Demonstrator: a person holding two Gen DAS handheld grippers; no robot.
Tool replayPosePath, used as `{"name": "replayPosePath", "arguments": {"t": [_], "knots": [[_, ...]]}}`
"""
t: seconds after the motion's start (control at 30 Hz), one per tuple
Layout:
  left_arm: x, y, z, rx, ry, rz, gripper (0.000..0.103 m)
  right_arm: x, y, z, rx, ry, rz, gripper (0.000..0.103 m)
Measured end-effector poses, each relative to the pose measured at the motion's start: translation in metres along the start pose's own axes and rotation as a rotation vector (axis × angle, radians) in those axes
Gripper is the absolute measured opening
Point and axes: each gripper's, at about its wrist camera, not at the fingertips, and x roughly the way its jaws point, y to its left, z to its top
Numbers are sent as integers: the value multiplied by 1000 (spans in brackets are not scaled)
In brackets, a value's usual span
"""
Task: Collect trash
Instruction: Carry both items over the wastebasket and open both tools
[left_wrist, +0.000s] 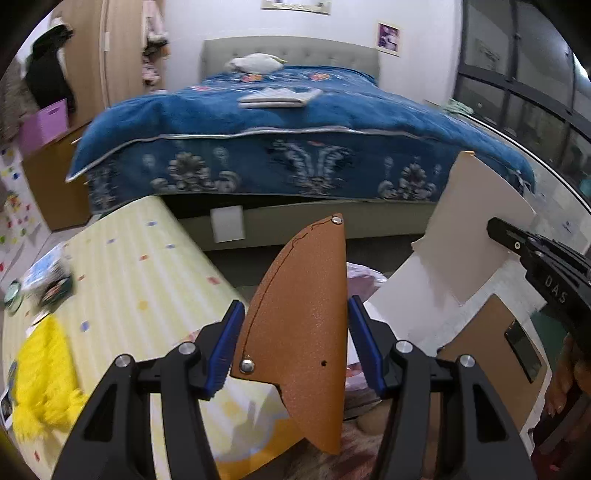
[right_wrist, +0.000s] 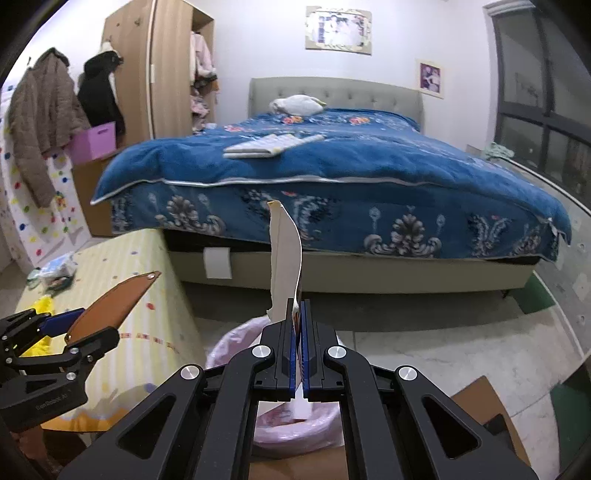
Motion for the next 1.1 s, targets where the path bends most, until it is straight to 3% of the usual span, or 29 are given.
{"name": "replayPosePath", "arguments": {"t": [0.27,0.6,0.63,0.67,0.77,1.1], "knots": [[48,-21,13,23,73,-39,56,34,-14,-4,-3,34,-51,1],[94,-28,31,11,107,-80,57,89,-25,-8,24,103,-34,4],[97,-29,33,8,107,-87,60,96,-26,-8,29,111,-21,5],[99,-28,35,3,102,-92,70,103,-27,-10,35,123,4,5],[99,-23,38,-25,82,-98,76,120,-28,-14,40,173,45,30],[42,22,22,-87,24,9,76,63,-31,-17,107,145,109,31]]}}
